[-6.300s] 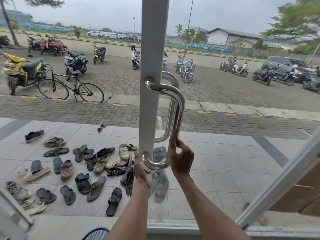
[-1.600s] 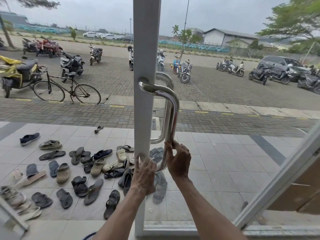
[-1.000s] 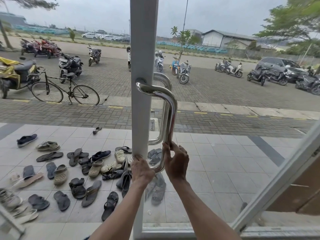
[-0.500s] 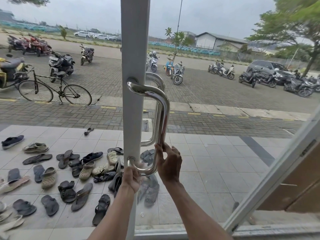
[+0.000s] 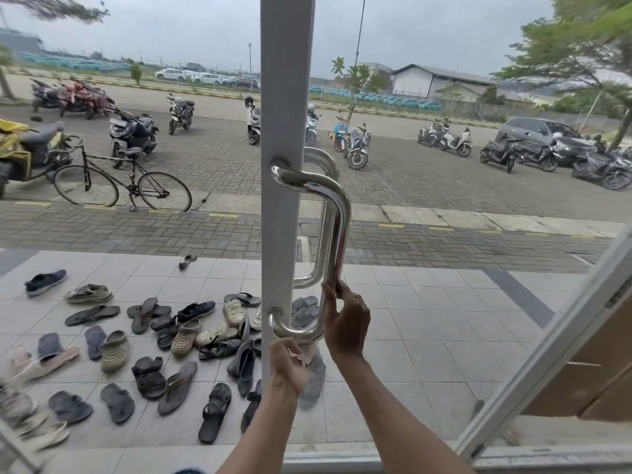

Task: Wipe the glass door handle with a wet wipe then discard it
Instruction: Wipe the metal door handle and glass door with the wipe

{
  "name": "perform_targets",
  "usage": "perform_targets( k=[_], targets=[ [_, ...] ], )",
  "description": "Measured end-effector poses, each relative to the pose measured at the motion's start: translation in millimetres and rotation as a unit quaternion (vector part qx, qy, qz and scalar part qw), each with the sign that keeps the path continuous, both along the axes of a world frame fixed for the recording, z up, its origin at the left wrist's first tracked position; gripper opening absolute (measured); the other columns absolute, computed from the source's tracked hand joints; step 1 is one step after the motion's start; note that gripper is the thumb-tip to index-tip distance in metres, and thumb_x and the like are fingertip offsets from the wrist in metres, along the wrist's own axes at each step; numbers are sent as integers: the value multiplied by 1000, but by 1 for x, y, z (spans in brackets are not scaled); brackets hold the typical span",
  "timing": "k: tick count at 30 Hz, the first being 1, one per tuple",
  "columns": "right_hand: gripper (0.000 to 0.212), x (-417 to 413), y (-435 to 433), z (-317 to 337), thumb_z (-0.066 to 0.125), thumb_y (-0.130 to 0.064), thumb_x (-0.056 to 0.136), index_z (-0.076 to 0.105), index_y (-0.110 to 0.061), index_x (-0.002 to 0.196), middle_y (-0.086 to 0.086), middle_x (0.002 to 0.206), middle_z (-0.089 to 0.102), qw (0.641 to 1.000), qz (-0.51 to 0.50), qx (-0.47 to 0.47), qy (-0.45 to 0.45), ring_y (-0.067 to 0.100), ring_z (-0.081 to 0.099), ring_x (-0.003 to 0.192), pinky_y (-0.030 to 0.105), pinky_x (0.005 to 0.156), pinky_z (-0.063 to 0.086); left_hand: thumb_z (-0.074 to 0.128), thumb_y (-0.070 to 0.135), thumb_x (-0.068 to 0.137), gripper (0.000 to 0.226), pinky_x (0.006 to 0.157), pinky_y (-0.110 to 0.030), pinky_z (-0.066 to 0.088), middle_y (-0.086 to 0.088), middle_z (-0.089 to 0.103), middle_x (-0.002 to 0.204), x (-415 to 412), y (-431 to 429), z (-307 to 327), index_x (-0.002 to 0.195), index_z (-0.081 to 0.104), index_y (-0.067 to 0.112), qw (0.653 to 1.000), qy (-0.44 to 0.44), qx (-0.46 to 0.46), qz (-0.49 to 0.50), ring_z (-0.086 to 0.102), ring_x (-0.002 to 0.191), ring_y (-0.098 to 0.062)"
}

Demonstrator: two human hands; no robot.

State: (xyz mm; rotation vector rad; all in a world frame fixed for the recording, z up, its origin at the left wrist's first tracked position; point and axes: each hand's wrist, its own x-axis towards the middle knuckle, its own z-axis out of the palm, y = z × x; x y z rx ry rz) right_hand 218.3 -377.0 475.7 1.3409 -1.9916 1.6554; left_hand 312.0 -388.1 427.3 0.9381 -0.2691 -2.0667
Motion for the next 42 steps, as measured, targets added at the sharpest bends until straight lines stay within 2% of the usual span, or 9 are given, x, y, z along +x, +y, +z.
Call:
perform_targets(
  k=[3,7,12,18,22,26,37,40,42],
  targets=[
    [34,6,2,3,53,-43,96,73,-18,108,-1,78,74,1000,3,5,-25,25,68,81,27,69,44,32,-1,63,71,120,-34,27,-21,56,126,-8,7,8,130,53,2,997,72,13,-7,50,113,-33],
    [42,12,11,-7,63,-30,95,57,-6,129,3,114,66,999,-37,-7,8,18,62,104,30,90,48,42,11,77,30,85,-37,52,-17,70,84,-11,13,18,98,62,2,992,119,36,-1,66,82,-31],
    [6,16,32,-41,51,-17,92,52,-19,98,-6,90,54,994,54,-3,92,11,56,79,32,62,53,41,71,86,76,113,-34,38,-10,57,108,6,-18,16,131,58,12,985,81,104,-112,53,109,-23],
    [9,17,38,-73,57,-15,86,65,-17,90,-2,91,65,950,146,141,236,16,62,88,31,78,55,28,95,73,107,89,-41,43,-10,61,100,24,-32,27,120,60,4,964,-28,123,-233,57,94,-24],
    [31,19,34,-85,63,-19,85,63,-14,116,1,113,67,915,151,209,310,18,59,114,35,104,45,16,96,73,111,104,-50,34,-6,59,124,33,-36,29,129,61,12,954,-69,88,-278,55,113,-26],
    [34,24,29,-80,73,-16,80,70,-16,114,-3,106,73,906,127,238,325,18,67,102,33,96,52,11,94,77,121,118,-65,-1,-17,67,128,36,-45,22,122,69,-3,937,-158,33,-311,54,131,-37],
    [13,32,27,-58,61,-20,94,73,-14,94,6,82,75,975,53,209,56,26,71,76,34,64,54,33,74,95,84,73,-36,50,-23,76,91,46,-39,16,97,70,-2,881,-421,-127,-176,72,80,-31],
    [11,27,26,-52,68,-14,89,69,-13,99,7,76,73,964,5,249,92,28,71,69,34,57,55,46,52,102,62,49,-26,49,-11,72,62,47,-36,14,70,71,6,879,-430,-197,-60,65,56,-22],
    [17,24,23,-51,75,-10,81,70,-12,97,7,74,72,942,15,296,155,26,71,66,34,53,56,58,35,100,38,61,-30,61,-5,75,70,48,-34,10,82,76,7,828,-490,-269,-50,70,65,-18]
  ],
)
